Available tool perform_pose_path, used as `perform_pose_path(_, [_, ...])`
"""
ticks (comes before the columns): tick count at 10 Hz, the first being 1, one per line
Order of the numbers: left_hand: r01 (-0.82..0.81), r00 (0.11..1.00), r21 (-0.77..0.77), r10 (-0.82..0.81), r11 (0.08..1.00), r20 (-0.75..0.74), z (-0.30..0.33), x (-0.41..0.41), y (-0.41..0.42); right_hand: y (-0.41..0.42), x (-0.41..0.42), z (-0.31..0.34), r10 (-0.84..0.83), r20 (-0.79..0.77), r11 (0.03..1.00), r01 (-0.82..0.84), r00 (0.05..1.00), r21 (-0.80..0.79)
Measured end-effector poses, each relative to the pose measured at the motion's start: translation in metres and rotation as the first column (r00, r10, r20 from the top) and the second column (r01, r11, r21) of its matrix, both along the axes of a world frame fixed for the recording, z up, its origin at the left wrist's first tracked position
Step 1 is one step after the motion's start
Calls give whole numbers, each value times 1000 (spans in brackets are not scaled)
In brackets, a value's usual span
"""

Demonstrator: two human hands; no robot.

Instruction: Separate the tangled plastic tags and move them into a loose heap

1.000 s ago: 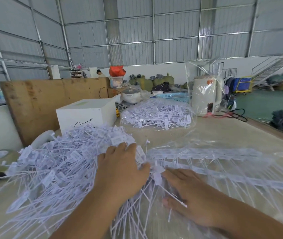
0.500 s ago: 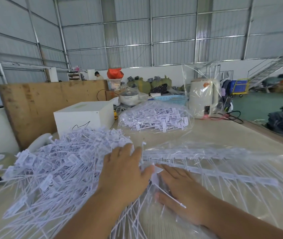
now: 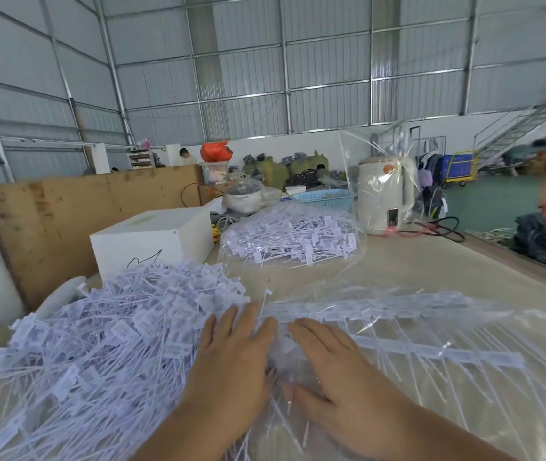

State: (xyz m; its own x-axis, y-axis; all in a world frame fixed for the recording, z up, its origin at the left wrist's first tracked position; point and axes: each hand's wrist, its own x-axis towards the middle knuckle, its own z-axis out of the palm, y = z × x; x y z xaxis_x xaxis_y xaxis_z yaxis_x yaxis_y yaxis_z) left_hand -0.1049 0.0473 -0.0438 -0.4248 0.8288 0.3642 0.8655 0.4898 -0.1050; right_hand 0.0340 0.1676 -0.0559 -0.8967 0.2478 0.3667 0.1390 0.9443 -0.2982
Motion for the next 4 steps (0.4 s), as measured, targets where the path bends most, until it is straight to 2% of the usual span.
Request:
perform_pose_path(1, [9, 1000, 74, -9, 997, 6, 7, 3, -4, 0, 10, 19, 4, -144, 999, -11, 990, -45])
perform_pose_path(2, [70, 994, 154, -82, 986, 69, 17, 12, -11, -3, 25, 44, -8, -357, 981, -61, 934, -183])
perform_pose_path(3, [94, 959, 239, -153, 966, 238, 36, 23, -24, -11, 41, 63, -16, -512, 939, -163, 859, -303])
perform_pose_path(4, [193, 864, 237, -280, 952, 418, 61, 41, -48, -23, 63, 90, 6, -639, 856, -334, 769, -395])
